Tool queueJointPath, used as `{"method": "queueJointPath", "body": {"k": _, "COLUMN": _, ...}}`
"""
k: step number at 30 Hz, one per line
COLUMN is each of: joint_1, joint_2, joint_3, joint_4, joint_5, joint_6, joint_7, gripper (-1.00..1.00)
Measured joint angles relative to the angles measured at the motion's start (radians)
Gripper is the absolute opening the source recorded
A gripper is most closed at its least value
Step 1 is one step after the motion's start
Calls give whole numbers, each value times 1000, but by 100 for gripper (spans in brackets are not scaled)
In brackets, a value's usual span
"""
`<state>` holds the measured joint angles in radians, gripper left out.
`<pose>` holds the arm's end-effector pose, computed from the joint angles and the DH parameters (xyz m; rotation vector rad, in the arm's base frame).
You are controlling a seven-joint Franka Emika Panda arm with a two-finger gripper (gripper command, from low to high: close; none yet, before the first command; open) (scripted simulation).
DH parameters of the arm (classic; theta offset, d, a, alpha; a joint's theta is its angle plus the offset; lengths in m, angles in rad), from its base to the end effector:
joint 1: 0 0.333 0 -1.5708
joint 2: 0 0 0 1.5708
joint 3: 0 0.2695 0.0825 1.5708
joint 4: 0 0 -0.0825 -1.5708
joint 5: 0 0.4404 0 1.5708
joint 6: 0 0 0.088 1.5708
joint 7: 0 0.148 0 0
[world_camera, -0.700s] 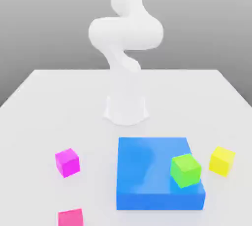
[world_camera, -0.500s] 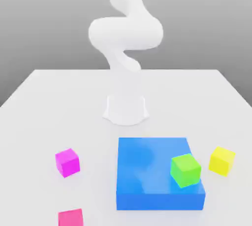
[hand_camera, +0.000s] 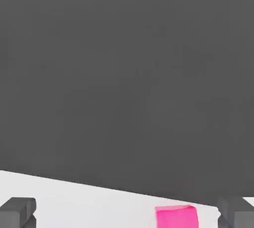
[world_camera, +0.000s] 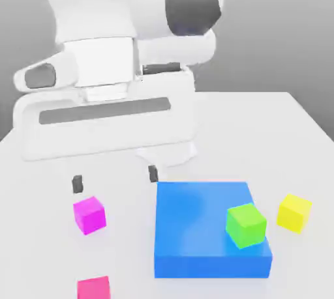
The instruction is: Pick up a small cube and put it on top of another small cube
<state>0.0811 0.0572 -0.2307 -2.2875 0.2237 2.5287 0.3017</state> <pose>0.5781 -0.0855 0.2202 -2.8417 0.9118 -0.2623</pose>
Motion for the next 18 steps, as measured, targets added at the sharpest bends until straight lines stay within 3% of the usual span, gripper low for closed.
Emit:
{"method": "queueJointPath", "body": {"k": 8, "joint_1": -40, "joint_2": 269, "joint_3": -15, "joint_4": -1, "joint_5": -31, "joint_6": 91, "joint_7": -94, "gripper": 0}}
{"method": "queueJointPath", "body": {"k": 12, "joint_1": -76, "joint_2": 412, "joint_3": 23, "joint_4": 23, "joint_5": 4, "joint_6": 189, "joint_7": -135, "gripper": 0}}
{"method": "queueJointPath", "body": {"k": 13, "joint_1": -88, "joint_2": 446, "joint_3": 37, "joint_4": 30, "joint_5": 17, "joint_6": 215, "joint_7": -145, "gripper": -100}}
{"method": "queueJointPath", "body": {"k": 18, "joint_1": -88, "joint_2": 446, "joint_3": 37, "joint_4": 30, "joint_5": 17, "joint_6": 213, "joint_7": -145, "gripper": -100}}
